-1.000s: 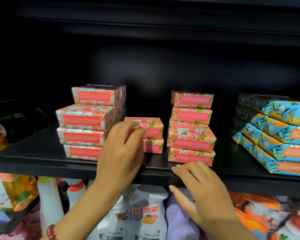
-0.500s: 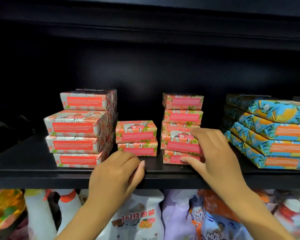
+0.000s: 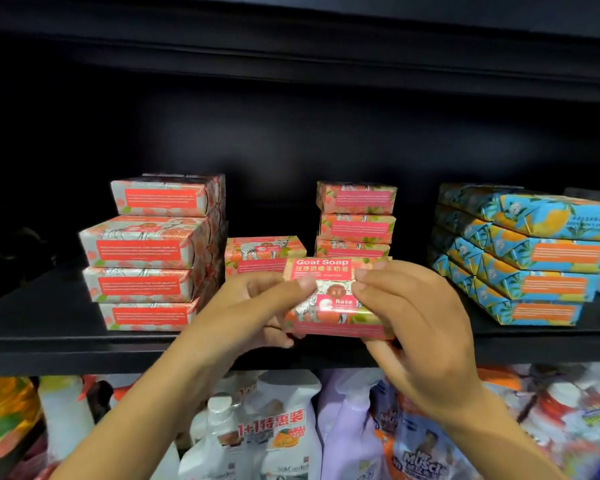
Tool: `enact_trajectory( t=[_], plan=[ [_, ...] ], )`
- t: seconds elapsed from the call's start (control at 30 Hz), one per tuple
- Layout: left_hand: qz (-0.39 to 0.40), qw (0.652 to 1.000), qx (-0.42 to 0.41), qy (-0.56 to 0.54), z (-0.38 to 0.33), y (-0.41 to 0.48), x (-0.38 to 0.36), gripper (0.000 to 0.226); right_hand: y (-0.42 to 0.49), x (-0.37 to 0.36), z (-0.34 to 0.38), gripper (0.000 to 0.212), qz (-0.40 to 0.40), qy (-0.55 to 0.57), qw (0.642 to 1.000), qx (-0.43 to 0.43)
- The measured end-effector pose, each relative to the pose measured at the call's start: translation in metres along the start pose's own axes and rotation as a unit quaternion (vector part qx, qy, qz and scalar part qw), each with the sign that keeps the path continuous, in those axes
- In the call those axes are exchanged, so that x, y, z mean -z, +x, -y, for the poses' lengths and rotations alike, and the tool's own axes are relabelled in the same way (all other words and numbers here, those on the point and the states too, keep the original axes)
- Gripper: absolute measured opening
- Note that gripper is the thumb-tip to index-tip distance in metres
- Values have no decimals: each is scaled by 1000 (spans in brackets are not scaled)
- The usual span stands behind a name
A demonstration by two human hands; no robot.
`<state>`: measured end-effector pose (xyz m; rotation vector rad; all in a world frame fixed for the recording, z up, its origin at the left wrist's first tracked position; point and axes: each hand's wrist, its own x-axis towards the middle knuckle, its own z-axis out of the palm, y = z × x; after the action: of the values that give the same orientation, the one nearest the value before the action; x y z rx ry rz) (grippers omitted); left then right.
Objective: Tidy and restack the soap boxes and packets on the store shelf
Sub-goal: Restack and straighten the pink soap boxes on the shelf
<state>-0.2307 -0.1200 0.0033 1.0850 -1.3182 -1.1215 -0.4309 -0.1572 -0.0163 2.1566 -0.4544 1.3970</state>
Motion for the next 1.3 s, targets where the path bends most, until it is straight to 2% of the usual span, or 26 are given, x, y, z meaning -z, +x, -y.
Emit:
enact_trajectory(
  t=[0.07,0.1,0.17,0.23,0.33,0.4,0.5,0.6,0.67,0.77,0.87,0.93,1.07,1.13,1.17,1.23,1.3],
  plan=[
    [28,998,-7,-57,0,-1,-2,54,5,2,-1,25,9,-6,1000,6],
    [27,996,-19,-84,1,-2,-2,52,7,4,-1,28,22,-8,1000,-1],
    [1,993,-63,-102,3,-4,-6,47,10,8,-3,47,61,15,998,-31],
    [-41,989,-110,-87,6,-5,-9,52,13,13,-2,66,77,81,989,-95],
    [-75,979,-178,-64,8,-10,-11,53,18,19,0,78,92,219,939,-249],
    [-71,972,-218,-49,8,-13,-13,49,22,19,-1,80,127,263,908,-301],
    [-64,963,-255,-64,9,-15,-15,46,23,19,-1,72,173,248,914,-272],
    [-60,954,-276,-98,7,-16,-13,50,24,20,0,55,177,251,915,-260],
    [-47,952,-284,-102,6,-15,-13,54,24,21,1,47,151,233,925,-259],
    [-18,954,-278,-108,6,-14,-9,67,27,19,7,38,95,160,962,-202],
    [-10,969,-218,-115,5,-12,-5,83,25,16,8,28,35,79,989,-119],
    [-6,978,-174,-118,5,-12,-3,77,24,15,6,27,14,56,995,-87],
    [4,981,-189,-53,6,-15,-2,59,24,11,2,39,42,73,994,-76],
    [-14,972,-232,-26,7,-18,-2,59,23,13,-1,54,87,95,985,-115],
    [-26,966,-256,-4,7,-19,-1,59,23,15,-3,73,123,124,972,-155],
    [-55,950,-302,60,8,-22,-1,61,22,20,-5,109,204,218,924,-240],
    [-76,922,-352,143,10,-23,-2,61,20,23,-7,119,238,303,876,-291]
  ],
)
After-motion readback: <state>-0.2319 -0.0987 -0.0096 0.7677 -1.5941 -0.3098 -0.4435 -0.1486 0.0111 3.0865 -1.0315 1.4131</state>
